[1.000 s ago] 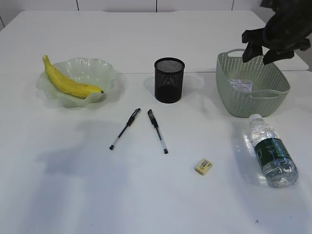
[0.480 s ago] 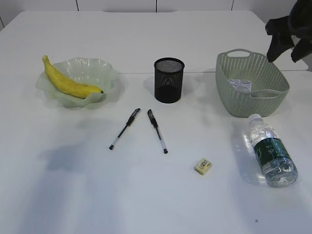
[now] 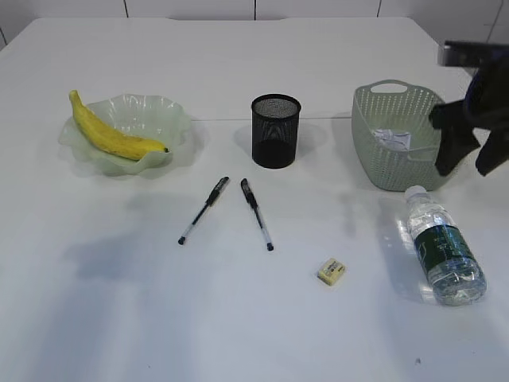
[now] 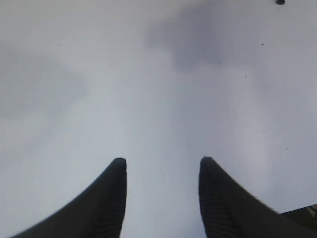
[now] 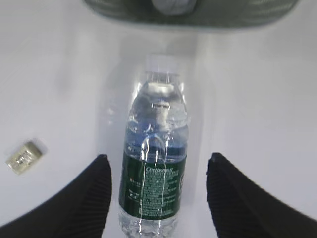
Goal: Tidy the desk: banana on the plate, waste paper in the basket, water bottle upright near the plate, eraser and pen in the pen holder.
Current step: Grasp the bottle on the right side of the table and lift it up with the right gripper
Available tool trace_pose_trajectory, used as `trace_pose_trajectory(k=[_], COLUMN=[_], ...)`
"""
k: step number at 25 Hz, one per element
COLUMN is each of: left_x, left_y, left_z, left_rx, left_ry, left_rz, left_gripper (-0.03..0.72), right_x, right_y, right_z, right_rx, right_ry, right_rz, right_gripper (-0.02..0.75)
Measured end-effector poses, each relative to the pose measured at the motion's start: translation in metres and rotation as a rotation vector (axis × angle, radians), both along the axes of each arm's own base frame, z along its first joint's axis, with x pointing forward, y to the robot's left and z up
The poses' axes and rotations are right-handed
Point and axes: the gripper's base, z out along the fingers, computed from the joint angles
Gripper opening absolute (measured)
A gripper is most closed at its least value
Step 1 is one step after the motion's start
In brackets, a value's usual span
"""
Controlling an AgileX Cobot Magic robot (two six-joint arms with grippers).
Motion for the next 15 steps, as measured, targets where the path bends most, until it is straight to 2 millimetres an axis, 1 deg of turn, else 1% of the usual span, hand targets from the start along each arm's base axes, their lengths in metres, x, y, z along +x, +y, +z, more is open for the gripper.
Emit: trace_pose_trajectory(k=[1, 4, 7, 12, 15], left_x=[0.0, 0.0, 0.0, -0.001, -0.001], left_y=[0.0, -0.002, -0.003, -0.003, -0.003], left_z=[0.0, 0.0, 0.0, 0.0, 0.0], left_rx=[-0.004, -0.024, -0.032, -0.034, -0.035], left_ry=[0.0, 0.004, 0.005, 0.007, 0.008], left_rz=[0.001, 0.006, 0.008, 0.009, 0.009], left_gripper=[0.326, 0.326, 0.326, 0.326, 0.326], right_x=[-0.003, -0.008, -0.007, -0.002, 0.001], right_y=[0.002, 0.007, 0.008, 0.008, 0.008], right_z=[-0.01, -0.028, -0.033, -0.034, -0.045], right_rx=[0.0, -0.003, -0.005, -0.007, -0.007], right_ry=[0.023, 0.039, 0.012, -0.03, -0.006], right_rz=[0.002, 0.011, 0.01, 0.006, 0.005], right_gripper=[0.454, 0.458, 0.491, 0.588, 0.601])
